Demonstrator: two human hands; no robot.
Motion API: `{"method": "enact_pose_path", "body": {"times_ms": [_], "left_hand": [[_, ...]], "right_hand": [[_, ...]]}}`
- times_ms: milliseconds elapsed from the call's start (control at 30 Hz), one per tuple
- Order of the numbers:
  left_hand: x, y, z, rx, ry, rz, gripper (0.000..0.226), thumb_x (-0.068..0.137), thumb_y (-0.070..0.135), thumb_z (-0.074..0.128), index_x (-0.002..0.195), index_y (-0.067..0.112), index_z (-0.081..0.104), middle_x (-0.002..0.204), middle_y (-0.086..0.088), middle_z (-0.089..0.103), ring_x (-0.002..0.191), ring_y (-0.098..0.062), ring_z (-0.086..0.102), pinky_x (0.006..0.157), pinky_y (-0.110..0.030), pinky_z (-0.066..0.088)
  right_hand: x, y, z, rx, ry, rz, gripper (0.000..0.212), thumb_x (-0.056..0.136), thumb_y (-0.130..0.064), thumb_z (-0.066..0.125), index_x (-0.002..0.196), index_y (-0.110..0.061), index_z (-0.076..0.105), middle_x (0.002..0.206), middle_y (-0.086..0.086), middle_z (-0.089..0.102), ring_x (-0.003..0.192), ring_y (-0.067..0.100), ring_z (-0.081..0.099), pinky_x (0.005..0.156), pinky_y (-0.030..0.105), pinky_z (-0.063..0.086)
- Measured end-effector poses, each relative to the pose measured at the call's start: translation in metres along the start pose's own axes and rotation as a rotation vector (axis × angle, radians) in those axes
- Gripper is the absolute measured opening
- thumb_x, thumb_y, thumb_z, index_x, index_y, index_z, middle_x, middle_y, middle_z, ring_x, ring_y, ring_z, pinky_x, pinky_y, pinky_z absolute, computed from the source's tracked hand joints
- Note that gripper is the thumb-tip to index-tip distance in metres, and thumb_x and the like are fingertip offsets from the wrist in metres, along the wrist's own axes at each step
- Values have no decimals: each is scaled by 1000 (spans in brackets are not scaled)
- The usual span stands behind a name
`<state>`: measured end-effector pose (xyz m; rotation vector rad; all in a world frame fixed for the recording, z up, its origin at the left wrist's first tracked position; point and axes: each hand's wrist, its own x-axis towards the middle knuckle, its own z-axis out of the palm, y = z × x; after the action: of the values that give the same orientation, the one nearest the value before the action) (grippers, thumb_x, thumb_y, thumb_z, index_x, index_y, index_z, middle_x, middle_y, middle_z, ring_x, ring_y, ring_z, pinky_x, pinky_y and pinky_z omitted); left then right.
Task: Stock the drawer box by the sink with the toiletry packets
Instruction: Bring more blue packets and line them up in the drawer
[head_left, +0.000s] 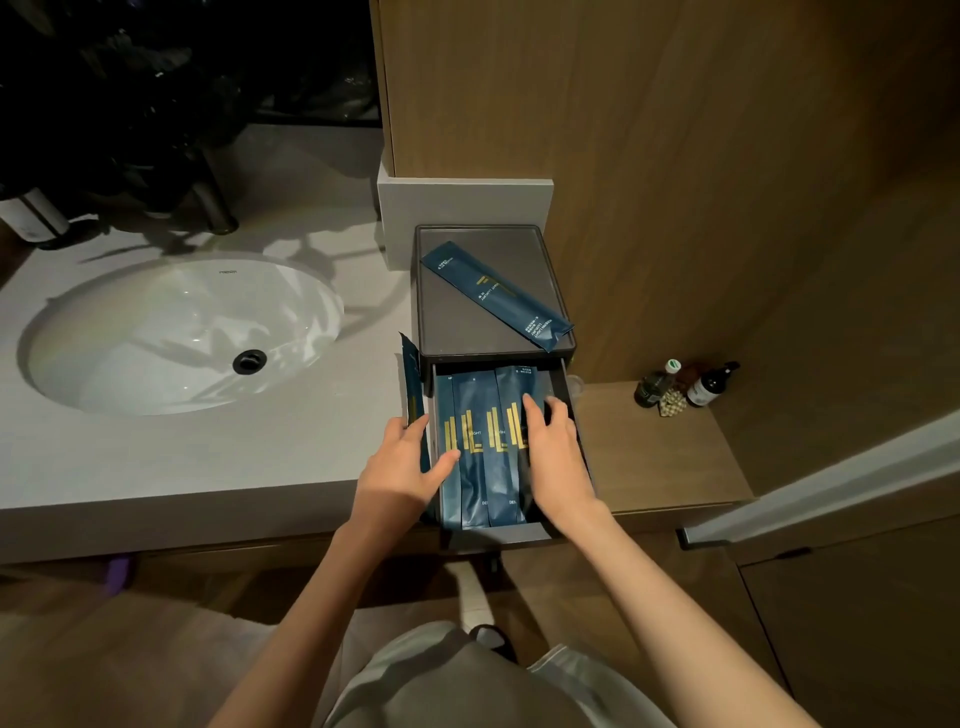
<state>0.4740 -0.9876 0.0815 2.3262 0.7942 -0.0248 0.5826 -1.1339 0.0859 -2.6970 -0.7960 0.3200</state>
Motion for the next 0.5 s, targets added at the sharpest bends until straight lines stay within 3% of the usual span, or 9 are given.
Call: {"method": "enact_pose_path", "body": {"times_ms": [100,200,333,500], "left_hand": [[1,-1,1,-11,1,3,68,91,51,50,147,18,29,140,-7,37,117,-27,53,98,-43,47],[1,-3,3,-25,17,19,66,91,50,50,146,18,31,137,-6,39,115,-25,54,96,-41,47],[1,-4,5,-17,35,30,64,92,49,49,146,18,32,135,-5,40,113,-23,55,95,-36,47],[-1,-7,10,-71,95,80,60,92,44,53,142,14,39,130,-6,46,106,-22,59,91,-33,51]], "right_hand": [[1,0,-3,-50,55,-80,83,84,12,56,152,-12,16,160,14,8,148,30,12,118,37,26],[5,-8,1,-4,14,-237,56,101,-18,42,152,-18,19,161,7,9,149,25,4,121,41,15],[15,-15,19,-70,-122,-285,58,103,-39,29,154,-22,8,162,6,-3,149,24,-9,121,41,1],[22,-8,35,-128,-106,-248,60,102,-44,22,153,-23,-2,161,3,-12,147,21,-17,120,41,-5]]}}
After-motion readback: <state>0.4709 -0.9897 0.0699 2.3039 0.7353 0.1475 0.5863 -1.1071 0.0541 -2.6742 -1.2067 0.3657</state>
